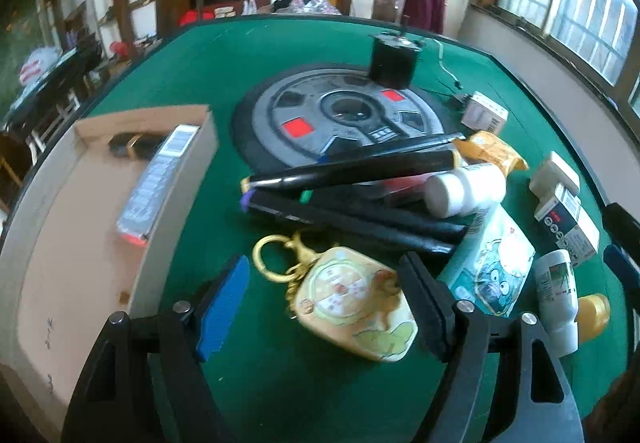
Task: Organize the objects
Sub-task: 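Grasp the cartoon keychain card with the left tool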
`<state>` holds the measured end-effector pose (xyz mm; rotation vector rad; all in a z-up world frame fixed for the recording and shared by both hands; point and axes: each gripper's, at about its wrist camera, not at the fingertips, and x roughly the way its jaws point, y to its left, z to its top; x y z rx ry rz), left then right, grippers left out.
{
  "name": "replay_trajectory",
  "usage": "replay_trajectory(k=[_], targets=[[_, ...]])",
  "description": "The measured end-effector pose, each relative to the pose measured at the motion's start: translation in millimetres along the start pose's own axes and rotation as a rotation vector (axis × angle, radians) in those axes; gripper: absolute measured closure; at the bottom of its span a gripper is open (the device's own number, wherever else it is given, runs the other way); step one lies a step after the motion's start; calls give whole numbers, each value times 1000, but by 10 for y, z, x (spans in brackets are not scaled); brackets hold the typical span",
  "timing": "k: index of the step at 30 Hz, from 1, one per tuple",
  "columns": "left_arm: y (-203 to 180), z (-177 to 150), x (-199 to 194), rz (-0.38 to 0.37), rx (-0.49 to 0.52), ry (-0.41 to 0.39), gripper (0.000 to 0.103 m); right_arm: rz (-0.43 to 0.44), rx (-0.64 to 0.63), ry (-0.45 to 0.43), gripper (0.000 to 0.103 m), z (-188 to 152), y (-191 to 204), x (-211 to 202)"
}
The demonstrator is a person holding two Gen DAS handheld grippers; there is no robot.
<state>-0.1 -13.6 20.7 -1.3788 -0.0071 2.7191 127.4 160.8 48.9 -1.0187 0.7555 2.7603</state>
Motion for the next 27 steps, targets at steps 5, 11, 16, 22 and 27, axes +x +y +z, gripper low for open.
replay_trajectory(k=[5,11,16,22,27], targets=[[-137,-65,103,15,109,24,25,3,2,3,12,-2,4,8],[-127,-150,20,-31,184,24,38,-6,-16,15,12,-30,43,27],[50,-260,-121,-132,146,64,38,-8,-18,29,12,-37,42,48],[77,-382,-205,-129,158,75,38,-2,-15,52,12,-45,41,87],[-9,-382,-158,-78,188,51,37,-12,-23,50,12,-54,46,86]])
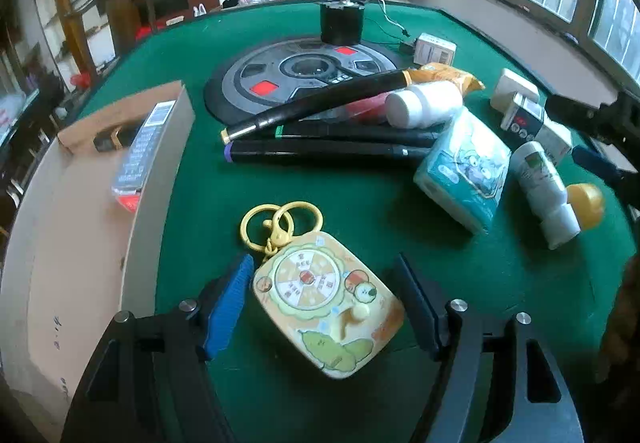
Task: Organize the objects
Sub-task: 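Grasp the cartoon keychain card with the left tool, then lift the keychain card with the left tool while the right tool grasps the white pill bottle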
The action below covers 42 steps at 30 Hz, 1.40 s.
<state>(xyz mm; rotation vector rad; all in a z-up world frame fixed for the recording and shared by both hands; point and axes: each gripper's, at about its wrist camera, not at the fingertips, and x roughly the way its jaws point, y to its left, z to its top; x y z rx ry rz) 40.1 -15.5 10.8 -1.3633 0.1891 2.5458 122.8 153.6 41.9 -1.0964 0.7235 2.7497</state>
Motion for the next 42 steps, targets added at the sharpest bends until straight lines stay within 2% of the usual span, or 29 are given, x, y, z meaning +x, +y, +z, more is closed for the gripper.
replay_trajectory(k=[1,2,3,10,16,18,23,26,29,33,34,36,40,42], targets=[[28,9,4,-9,-12,-5,44,-2,2,2,12,2,-7,5],[71,11,-21,-34,-31,-20,58,-4,5,4,12,4,-18,10],[108,9,-39,-67,-44,-23,60,-6,9,6,12,8,-29,16],[310,-103,-350,-192,-115,-73,62,-30,5,7,12,2,-46,31],[373,-209,-765,-244,-97,-161,63,-11,21,-6,12,0,-80,-34],[366,-242,-840,-240,-66,-176,63,0,21,-3,12,-26,-87,-111],[263,-202,-647,-218,-13,-121,63,30,-42,68,12,-131,44,-201],[123,-174,-498,-158,37,-107,63,30,-82,100,12,-145,157,-185],[111,-209,-408,-162,26,-73,63,14,-147,111,12,-128,294,-189],[232,-273,-377,-162,-12,-59,60,7,-202,81,12,-89,409,-294],[269,-277,-364,-168,-24,-59,56,-3,-220,89,12,-86,437,-281],[276,-271,-351,-170,-27,-61,56,-30,-256,112,12,-111,482,-214],[131,-238,-324,-134,49,-94,56,-81,-351,171,23,-218,589,2],[81,-220,-319,-132,72,-94,56,-120,-382,198,23,-250,611,110]])
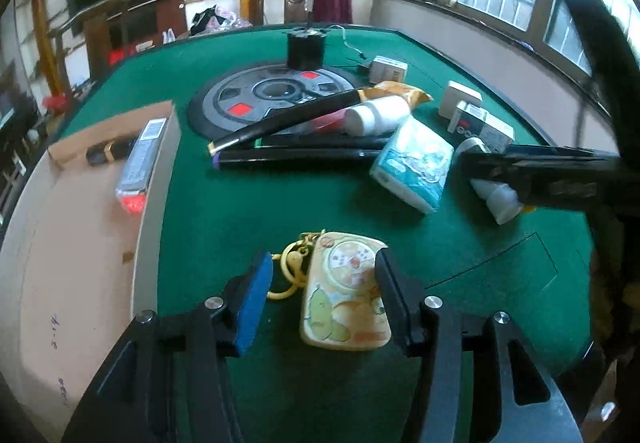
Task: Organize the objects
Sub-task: 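Lift the keychain card with the left tool while the right tool grasps the white pill bottle, then carry the keychain card and pill bottle into the cardboard box and release both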
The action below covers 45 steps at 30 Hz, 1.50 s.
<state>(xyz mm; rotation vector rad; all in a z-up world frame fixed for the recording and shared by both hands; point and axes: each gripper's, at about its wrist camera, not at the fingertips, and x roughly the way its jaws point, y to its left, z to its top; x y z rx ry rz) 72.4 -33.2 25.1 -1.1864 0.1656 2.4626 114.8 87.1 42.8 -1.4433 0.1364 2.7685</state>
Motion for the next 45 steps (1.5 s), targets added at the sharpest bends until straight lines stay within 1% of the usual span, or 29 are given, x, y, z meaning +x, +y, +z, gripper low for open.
replay_trajectory(k=[1,2,3,4,5,7,8,9,10,11,12,13,14,16,19,21,26,28,31,33,36,37,38,39,40,42,44,45], targets=[[-7,1,13,-15,1,4,54,-19,-6,15,29,6,4,51],[-9,-3,38,-34,-5,19,50,-22,-4,35,38,11,-8,102],[-24,-18,98,-31,0,57,50,-28,-1,50,41,13,-21,137],[-74,-36,143,-4,35,84,48,-45,-2,48,42,13,-30,144],[-147,-45,143,13,84,92,47,-43,6,58,42,10,-45,160],[-159,-48,140,13,89,87,47,-24,21,69,44,-8,-69,178],[-139,-43,141,8,78,88,50,-24,28,77,45,-26,-74,198],[-129,-42,137,17,74,85,54,-48,22,77,45,-51,-65,216],[-105,-45,123,22,65,79,61,-66,14,80,45,-66,-42,235],[-68,-41,112,7,45,77,61,-76,8,84,45,-81,-27,258],[-19,-39,97,-19,16,70,61,-85,0,72,48,-83,-3,250],[27,-39,81,-35,-9,67,61,-92,-4,68,58,-81,9,238],[59,-41,63,-47,-31,66,61,-84,1,66,72,-72,2,225],[109,-35,28,-82,-68,54,61,-23,39,76,72,-63,-57,200],[155,-47,-128,-117,-96,19,61,13,70,77,72,-92,-109,137],[196,-40,-239,-140,-114,-3,61,64,98,68,72,-123,-140,53],[352,-12,-545,-180,-164,-60,61,163,138,31,71,-156,-107,-183],[461,19,-678,-175,-178,-87,61,213,141,24,71,-124,-28,-284],[744,63,-875,-151,-210,-121,61,286,118,8,71,-18,193,-423],[984,115,-965,-104,-226,-139,61,358,100,10,71,95,430,-464],[1359,215,-1018,-7,-233,-144,61,452,81,34,71,272,778,-443],[1440,239,-996,12,-237,-139,61,475,76,44,71,329,893,-420],[1606,280,-952,37,-253,-128,61,500,69,55,71,397,1038,-384],[1725,312,-899,46,-265,-115,61,518,57,65,71,466,1200,-328],[1812,331,-849,53,-273,-105,61,529,46,74,71,531,1346,-274],[2029,386,-693,93,-298,-87,61,553,38,108,71,652,1646,-96],[2245,406,-513,98,-331,-61,61,576,40,157,71,745,1941,141],[2337,370,-455,93,-355,-48,61,574,39,171,71,764,2034,218]])
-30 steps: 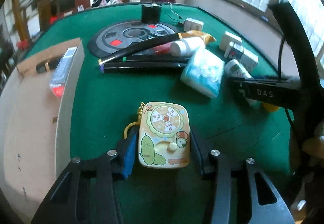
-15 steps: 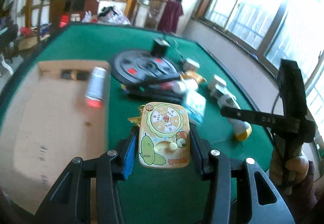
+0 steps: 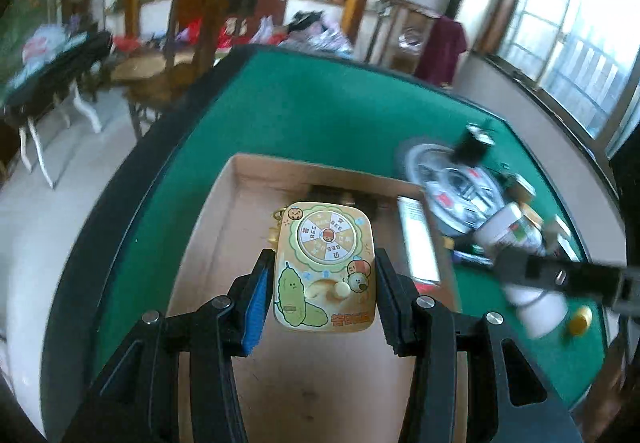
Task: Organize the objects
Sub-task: 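Carry the keychain card and pill bottle into the cardboard box and release both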
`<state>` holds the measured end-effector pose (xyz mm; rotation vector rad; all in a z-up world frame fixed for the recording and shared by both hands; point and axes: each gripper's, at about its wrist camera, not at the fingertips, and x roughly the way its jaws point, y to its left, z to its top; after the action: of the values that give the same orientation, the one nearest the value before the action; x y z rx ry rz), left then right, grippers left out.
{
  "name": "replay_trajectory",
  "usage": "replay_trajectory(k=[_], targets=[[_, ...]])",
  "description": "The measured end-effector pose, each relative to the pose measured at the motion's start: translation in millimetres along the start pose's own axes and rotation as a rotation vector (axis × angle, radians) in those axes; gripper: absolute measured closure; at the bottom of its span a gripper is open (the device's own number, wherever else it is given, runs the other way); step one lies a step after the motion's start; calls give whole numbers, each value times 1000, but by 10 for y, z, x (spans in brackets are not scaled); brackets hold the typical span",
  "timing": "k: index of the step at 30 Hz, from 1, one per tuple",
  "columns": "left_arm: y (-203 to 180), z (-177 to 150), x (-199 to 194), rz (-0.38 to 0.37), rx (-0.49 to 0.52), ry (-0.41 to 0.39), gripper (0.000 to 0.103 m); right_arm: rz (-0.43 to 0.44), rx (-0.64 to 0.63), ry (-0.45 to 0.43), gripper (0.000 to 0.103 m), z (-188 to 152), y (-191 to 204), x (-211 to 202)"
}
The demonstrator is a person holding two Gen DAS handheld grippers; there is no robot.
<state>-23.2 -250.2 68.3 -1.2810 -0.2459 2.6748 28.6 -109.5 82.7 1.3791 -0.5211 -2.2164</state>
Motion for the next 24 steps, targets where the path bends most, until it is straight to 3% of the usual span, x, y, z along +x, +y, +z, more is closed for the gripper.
replay_trajectory(k=[6,9,15,21,24], targets=[[332,83,465,-20,-84,79,61,-7,50,87,71,119,135,754],[391,104,579,-32,-101,98,61,-65,60,95,71,138,98,951],[459,129,613,-44,-101,90,61,-209,35,55,71,192,26,993],[538,151,609,-162,-181,95,60,-234,62,8,70,195,-28,818],[526,166,604,-166,-191,95,60,-250,49,-28,70,223,1,698]])
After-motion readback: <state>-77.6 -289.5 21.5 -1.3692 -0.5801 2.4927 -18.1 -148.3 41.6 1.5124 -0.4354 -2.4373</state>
